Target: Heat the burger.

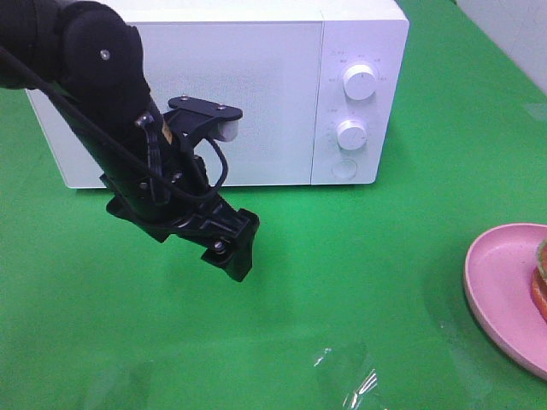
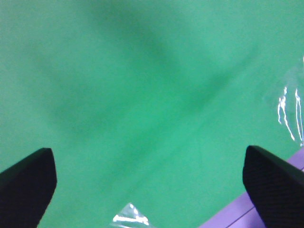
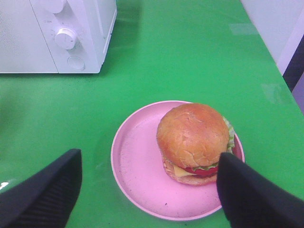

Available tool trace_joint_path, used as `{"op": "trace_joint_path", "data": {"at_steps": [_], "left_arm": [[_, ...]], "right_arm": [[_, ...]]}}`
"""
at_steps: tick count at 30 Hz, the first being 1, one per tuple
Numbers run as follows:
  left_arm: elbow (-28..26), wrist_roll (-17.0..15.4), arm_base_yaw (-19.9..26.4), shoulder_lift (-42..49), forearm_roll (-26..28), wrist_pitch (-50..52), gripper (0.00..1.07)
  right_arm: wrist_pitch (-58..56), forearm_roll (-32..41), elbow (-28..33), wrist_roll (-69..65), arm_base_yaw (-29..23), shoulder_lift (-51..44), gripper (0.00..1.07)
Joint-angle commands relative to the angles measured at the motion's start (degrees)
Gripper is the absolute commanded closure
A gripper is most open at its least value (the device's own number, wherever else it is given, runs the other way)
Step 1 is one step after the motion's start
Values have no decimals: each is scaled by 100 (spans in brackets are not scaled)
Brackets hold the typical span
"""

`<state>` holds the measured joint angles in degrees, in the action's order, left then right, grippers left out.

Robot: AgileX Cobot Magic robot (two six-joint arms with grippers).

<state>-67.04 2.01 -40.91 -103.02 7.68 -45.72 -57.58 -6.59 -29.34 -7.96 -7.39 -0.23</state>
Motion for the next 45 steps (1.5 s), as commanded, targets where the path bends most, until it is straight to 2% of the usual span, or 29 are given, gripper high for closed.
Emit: {"op": "trace_joint_path", "data": {"at_steps": [1, 5, 7, 8, 9, 11, 12, 13, 14, 15, 16, 18, 21, 22, 23, 24, 25, 27, 28, 29, 32, 36, 39, 41, 44, 45], "left_arm": [[-17, -286, 6, 344, -40, -579, 6], [-17, -430, 155, 579, -132, -854, 6], [-17, -504, 298, 705, -195, -957, 6], [-17, -521, 544, 877, -246, -1089, 6], [-17, -521, 544, 877, -246, -1089, 6], [-11, -504, 985, 1043, -223, -1369, 6], [-11, -504, 985, 1043, -223, -1369, 6], [-11, -464, 1329, 1175, -235, -1587, 6], [-11, -464, 1329, 1175, -235, -1587, 6], [-11, -378, 1650, 1295, -235, -1730, 6], [-11, -378, 1650, 1295, -235, -1730, 6], [-11, -229, 2326, 1604, -235, -1942, 6], [-11, -201, 2464, 1662, -235, -1982, 6], [-11, -115, 2802, 1816, -235, -2086, 6], [-11, -115, 2802, 1816, -235, -2086, 6], [-6, 0, 3117, 1937, -235, -2223, 6], [-6, 0, 3117, 1937, -235, -2223, 6], [246, 80, 3638, 2263, -235, -2257, 6], [246, 80, 3638, 2263, -235, -2257, 6], [458, 103, 3890, 2458, -235, -2252, 6], [584, 97, 3994, 2590, -235, -2235, 6], [1220, -23, 4251, 3317, -304, -2086, 6], [1450, -23, 4257, 3615, -361, -2040, 6], [1862, -23, 4257, 4234, -487, -2034, 6], [1965, -23, 4257, 4395, -516, -2034, 6], [2143, -23, 4257, 4693, -561, -2034, 6]], "right_arm": [[0, -23, 17, 46, 46, -149, 32], [0, -23, 17, 46, 46, -149, 32], [0, -23, 17, 46, 46, -149, 32], [0, -23, 17, 46, 46, -149, 32], [0, -23, 17, 46, 46, -149, 32], [0, -23, 17, 46, 46, -149, 32], [0, -23, 17, 46, 46, -149, 32], [0, -23, 17, 46, 46, -149, 32], [0, -23, 17, 46, 46, -149, 32], [0, -23, 17, 46, 46, -149, 32], [0, -23, 17, 46, 46, -149, 32], [0, -23, 17, 46, 46, -149, 32], [0, -23, 17, 46, 46, -149, 32], [0, -23, 17, 46, 46, -149, 32], [0, -23, 17, 46, 46, -149, 32], [0, -23, 17, 46, 46, -149, 32], [0, -23, 17, 46, 46, -149, 32], [0, -23, 17, 46, 46, -149, 32], [0, -23, 17, 46, 46, -149, 32], [0, -23, 17, 46, 46, -149, 32], [0, -23, 17, 46, 46, -149, 32], [0, -23, 17, 46, 46, -149, 32], [0, -23, 17, 46, 46, -149, 32], [0, -23, 17, 46, 46, -149, 32], [0, -23, 17, 46, 46, -149, 32], [0, -23, 17, 46, 46, -149, 32]]}}
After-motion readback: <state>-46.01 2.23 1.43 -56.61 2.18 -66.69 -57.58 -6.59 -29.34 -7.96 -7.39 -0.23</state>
